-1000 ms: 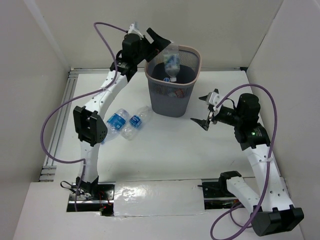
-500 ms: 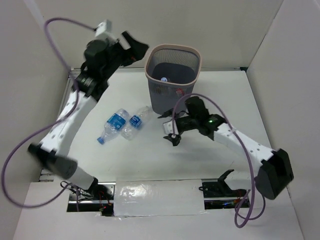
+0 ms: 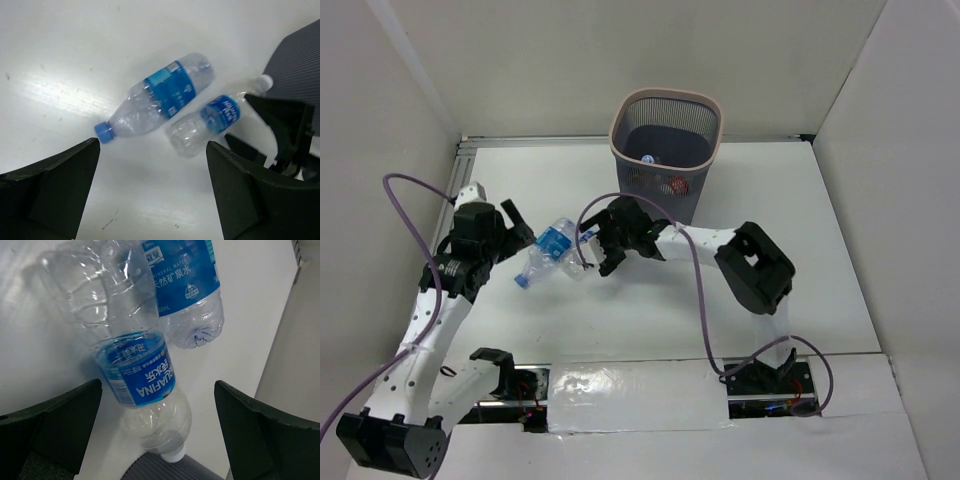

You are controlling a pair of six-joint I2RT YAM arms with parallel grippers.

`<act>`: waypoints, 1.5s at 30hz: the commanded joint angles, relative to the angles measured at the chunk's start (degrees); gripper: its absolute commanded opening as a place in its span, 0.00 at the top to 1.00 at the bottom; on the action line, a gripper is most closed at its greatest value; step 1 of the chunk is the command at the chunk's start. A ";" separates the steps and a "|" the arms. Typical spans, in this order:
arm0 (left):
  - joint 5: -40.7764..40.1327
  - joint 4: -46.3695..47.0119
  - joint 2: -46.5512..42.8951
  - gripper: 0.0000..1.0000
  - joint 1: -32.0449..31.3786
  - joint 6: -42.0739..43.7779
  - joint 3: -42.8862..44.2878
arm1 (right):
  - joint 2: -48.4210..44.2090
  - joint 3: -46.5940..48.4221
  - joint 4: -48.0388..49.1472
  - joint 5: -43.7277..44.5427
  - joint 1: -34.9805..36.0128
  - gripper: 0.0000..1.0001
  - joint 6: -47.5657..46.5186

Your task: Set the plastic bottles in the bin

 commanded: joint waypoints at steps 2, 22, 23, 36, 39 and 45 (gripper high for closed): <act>0.08 -0.42 -4.71 0.00 1.72 -1.11 -1.27 | 7.27 9.04 4.52 5.53 0.81 0.00 -2.93; 22.31 12.67 27.27 0.00 12.18 14.08 3.91 | -11.84 14.33 -50.47 -30.31 -3.51 0.64 -23.24; 22.93 12.67 28.24 0.00 12.18 14.88 3.92 | -13.97 14.33 -50.50 -33.37 -3.50 0.64 -22.02; 29.87 15.58 35.79 0.00 12.18 22.17 7.35 | -25.78 26.00 -6.38 -15.52 -5.24 0.64 33.27; 34.19 14.96 37.82 0.00 12.18 24.82 10.15 | -20.07 31.98 -6.38 -11.44 -13.85 0.63 37.93; 31.99 12.33 43.35 0.00 11.04 28.50 14.11 | -7.08 46.88 -16.37 -14.94 -24.15 0.17 40.04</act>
